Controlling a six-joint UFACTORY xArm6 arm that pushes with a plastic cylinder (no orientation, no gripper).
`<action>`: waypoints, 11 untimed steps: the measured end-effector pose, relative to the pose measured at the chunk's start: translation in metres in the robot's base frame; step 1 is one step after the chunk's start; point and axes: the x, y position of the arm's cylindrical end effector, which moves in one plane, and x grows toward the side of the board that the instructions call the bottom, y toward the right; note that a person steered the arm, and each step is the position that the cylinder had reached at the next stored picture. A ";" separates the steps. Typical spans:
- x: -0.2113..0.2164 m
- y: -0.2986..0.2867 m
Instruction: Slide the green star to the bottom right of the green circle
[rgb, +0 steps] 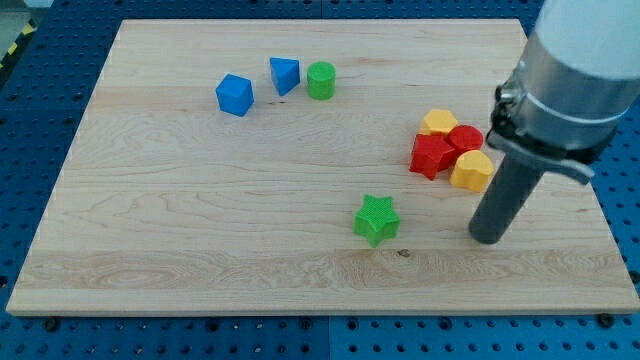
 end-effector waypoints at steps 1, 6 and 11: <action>0.011 -0.051; -0.043 -0.145; -0.195 -0.145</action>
